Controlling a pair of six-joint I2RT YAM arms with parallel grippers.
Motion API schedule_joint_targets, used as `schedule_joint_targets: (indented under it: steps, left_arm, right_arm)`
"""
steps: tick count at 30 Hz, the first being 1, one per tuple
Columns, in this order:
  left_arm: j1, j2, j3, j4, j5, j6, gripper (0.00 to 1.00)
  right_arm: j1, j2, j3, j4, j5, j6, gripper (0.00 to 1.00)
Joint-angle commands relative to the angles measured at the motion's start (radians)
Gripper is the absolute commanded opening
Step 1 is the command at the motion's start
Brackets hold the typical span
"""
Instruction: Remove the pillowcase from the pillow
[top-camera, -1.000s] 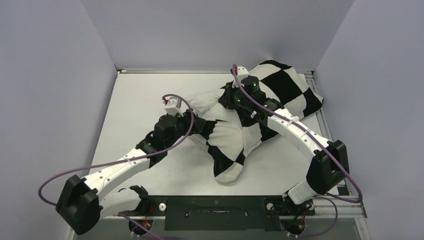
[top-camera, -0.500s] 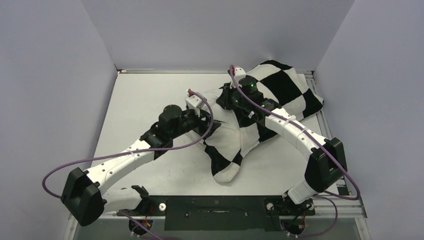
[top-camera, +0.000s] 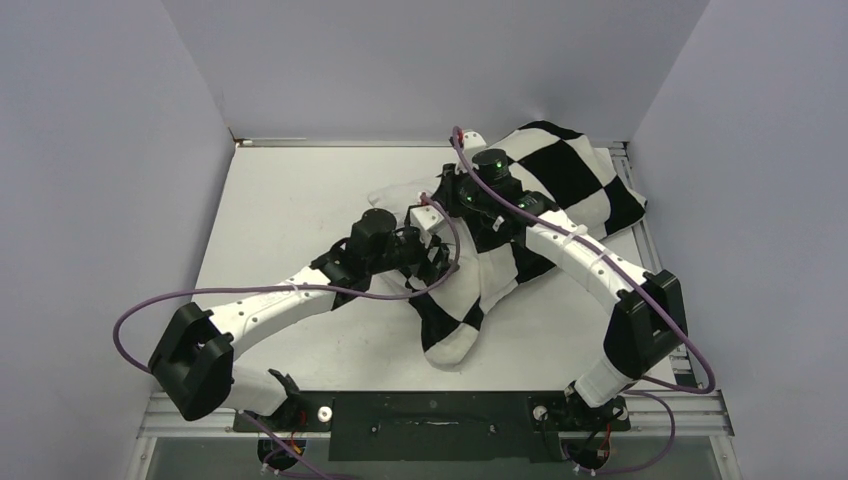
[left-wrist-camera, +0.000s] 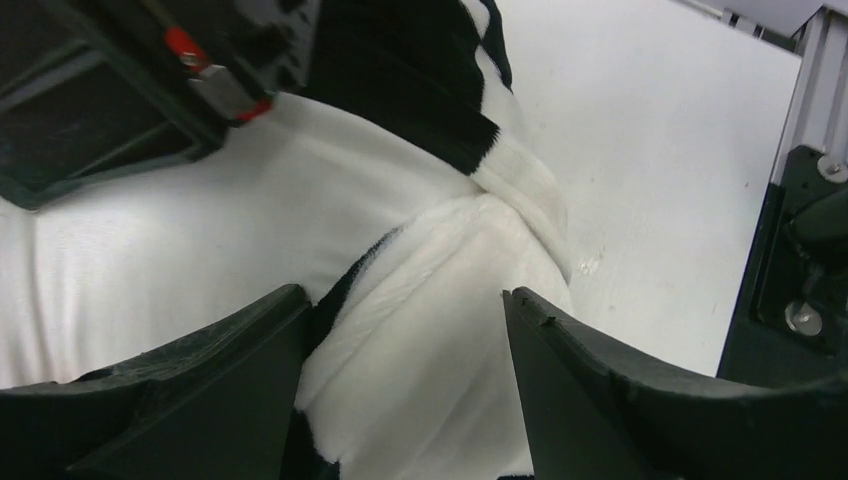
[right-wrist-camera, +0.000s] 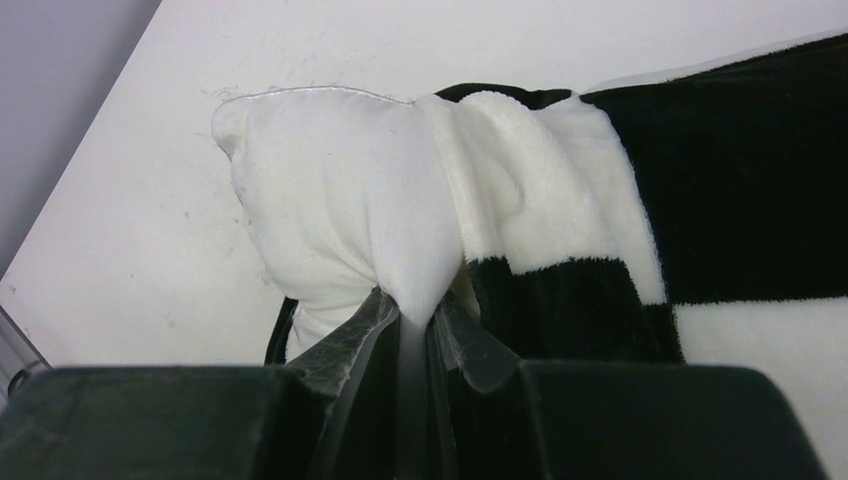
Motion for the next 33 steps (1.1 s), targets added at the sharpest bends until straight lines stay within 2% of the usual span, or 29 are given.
schedule_joint_targets:
  steps: [1,4,11,14,23,31,33]
  left_arm:
    - [-0.045,0.011,-0.028,-0.037,-0.015,0.061,0.7]
    - [-0.085,0.0,-0.054,-0.058,-0.043,0.067,0.6]
    - [-0.211,-0.064,-0.109,-0.127,-0.108,0.071,0.15]
    - [-0.278,-0.089,-0.119,-0.175,-0.145,0.075,0.08]
    - [-0.414,-0.045,-0.141,-0.229,-0.201,0.04,0.07]
    - [-0.474,0.102,-0.104,-0.229,-0.294,0.037,0.21]
    - [-0.479,0.136,-0.076,-0.22,-0.307,0.037,0.29]
  right_arm:
    - [0.007,0.006,0.109,0.113,-0.05,-0.004,0.05]
    - [0.001,0.026,0.137,0.112,-0.052,-0.01,0.05]
    - [-0.033,0.071,0.207,0.115,-0.045,-0.018,0.05]
    - [-0.052,0.095,0.246,0.119,-0.042,-0.017,0.05]
    - [-0.091,0.19,0.406,0.135,-0.035,0.015,0.05]
    - [-0.104,0.21,0.414,0.21,-0.065,0.106,0.05]
    - [-0.097,0.213,0.393,0.228,-0.107,0.12,0.05]
